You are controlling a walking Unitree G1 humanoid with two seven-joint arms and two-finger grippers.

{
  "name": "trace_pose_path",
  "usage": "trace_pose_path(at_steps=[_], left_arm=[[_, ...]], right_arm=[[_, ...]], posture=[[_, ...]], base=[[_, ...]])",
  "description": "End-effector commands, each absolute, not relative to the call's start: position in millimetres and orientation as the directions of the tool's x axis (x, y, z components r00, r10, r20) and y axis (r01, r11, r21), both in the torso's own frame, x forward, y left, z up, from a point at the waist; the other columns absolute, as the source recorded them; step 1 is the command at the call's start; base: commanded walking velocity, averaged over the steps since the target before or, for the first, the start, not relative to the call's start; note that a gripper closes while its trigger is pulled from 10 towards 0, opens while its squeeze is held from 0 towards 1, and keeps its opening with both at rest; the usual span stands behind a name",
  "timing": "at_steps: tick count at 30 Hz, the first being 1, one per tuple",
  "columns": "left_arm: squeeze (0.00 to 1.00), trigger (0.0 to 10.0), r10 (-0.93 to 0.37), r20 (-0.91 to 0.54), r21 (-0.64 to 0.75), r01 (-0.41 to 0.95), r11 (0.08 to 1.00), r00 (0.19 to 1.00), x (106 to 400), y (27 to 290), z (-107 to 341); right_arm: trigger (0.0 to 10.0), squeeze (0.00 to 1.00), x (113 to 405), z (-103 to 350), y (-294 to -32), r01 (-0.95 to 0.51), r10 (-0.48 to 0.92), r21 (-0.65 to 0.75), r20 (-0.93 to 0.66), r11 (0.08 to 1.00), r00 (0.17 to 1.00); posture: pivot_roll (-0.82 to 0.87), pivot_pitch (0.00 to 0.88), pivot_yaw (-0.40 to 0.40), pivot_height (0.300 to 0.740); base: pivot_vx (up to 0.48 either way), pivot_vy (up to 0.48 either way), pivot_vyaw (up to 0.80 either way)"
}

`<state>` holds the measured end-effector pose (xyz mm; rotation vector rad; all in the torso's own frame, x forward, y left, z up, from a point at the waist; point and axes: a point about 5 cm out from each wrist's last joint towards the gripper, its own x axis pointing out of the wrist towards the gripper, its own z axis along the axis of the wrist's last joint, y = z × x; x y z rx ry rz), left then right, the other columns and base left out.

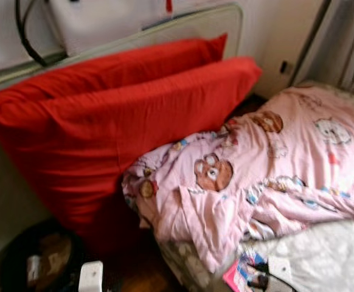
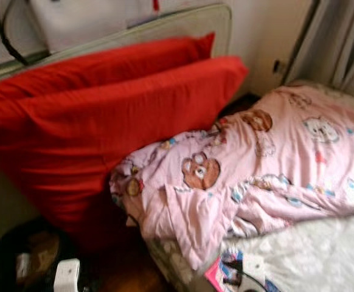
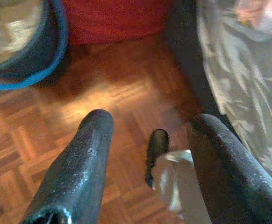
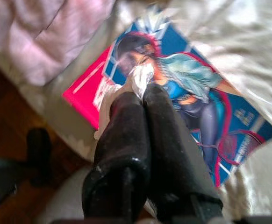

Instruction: Clean up the room

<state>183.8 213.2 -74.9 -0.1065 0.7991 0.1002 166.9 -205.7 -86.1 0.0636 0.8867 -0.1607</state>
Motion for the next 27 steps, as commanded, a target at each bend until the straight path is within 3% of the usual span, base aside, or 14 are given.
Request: trace_pose_path(at_steps=[1,17,27], left_arm=[[0.0,10.0,0.052,-0.745,-0.062,-0.146,0.987,0.665,175.2,212.4,-79.9],[0.0,10.0,0.042,-0.753,-0.083,-0.159,0.984,0.657,174.6,200.9,-82.6],[0.0,10.0,0.039,-0.77,-0.083,-0.16,0.984,0.637,167.6,198.8,-86.3]], right_arm=[[10.0,0.0,154.5,-89.9,-214.8,0.185,-0.129,-0.023,-0.798,0.982,0.588],[10.0,0.0,150.0,-89.3,-226.9,0.193,-0.14,-0.032,-0.805,0.981,0.576],[10.0,0.0,154.2,-92.0,-205.2,0.183,-0.119,-0.013,-0.805,0.983,0.582]], posture=[[-0.06,0.08,0.023,0.74],[-0.06,0.077,-0.025,0.74],[-0.06,0.085,-0.027,0.74]], base=[[0.0,0.0,0.62],[0.0,0.0,0.04],[0.0,0.193,0.0]])
